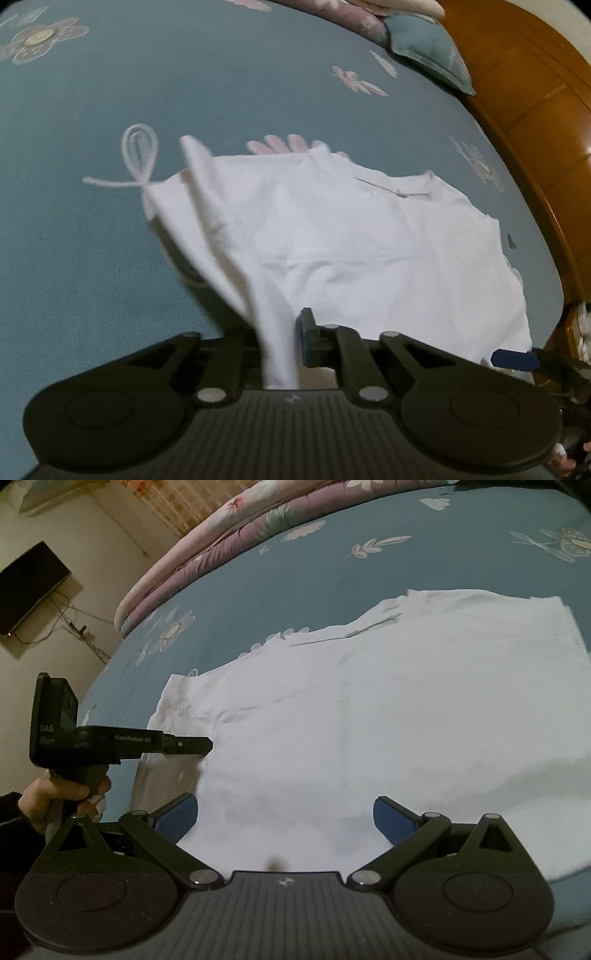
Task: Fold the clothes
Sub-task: 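Lift the grasped shirt edge with the left gripper while right gripper approaches, then fold the held shirt edge over the shirt body with the left gripper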
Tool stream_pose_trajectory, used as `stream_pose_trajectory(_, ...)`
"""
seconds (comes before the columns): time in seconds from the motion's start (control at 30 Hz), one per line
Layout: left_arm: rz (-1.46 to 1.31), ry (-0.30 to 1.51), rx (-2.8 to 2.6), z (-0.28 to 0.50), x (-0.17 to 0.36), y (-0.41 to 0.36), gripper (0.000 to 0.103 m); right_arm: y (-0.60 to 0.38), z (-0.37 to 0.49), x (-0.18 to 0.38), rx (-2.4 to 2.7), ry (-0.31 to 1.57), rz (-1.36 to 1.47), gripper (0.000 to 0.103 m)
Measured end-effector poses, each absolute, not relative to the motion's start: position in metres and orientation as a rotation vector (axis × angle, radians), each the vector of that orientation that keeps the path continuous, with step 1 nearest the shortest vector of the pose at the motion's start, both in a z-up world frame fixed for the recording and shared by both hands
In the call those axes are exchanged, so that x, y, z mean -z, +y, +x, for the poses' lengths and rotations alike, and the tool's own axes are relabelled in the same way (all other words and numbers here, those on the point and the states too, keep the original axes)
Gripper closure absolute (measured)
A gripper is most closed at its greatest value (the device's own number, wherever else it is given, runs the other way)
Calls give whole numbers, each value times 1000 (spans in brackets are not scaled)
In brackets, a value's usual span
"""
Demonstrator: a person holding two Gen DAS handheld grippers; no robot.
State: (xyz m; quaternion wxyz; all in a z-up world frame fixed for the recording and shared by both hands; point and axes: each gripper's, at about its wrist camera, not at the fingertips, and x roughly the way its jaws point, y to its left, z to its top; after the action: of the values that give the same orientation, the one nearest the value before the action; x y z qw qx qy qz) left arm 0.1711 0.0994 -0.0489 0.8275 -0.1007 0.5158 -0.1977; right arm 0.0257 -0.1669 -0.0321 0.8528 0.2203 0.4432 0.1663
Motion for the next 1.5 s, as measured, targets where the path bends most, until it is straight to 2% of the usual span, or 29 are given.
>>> stream_pose_trajectory(0.3,-226,1064,424,165,0,84,94,-201,2,25,-353,890,532,0)
stream_pose_trajectory(0.67,-141,1058,427,169,-60,29,94,-239,-16,14,-367,819,564,0)
stream_pose_trajectory(0.8,-109,1054,412,170,-69,13,97,-252,-23,16,-355,804,590,0)
stream_pose_trajectory(1.5,-187,1001,587,172,-90,-69,97,-298,-38,23,-284,768,663,0)
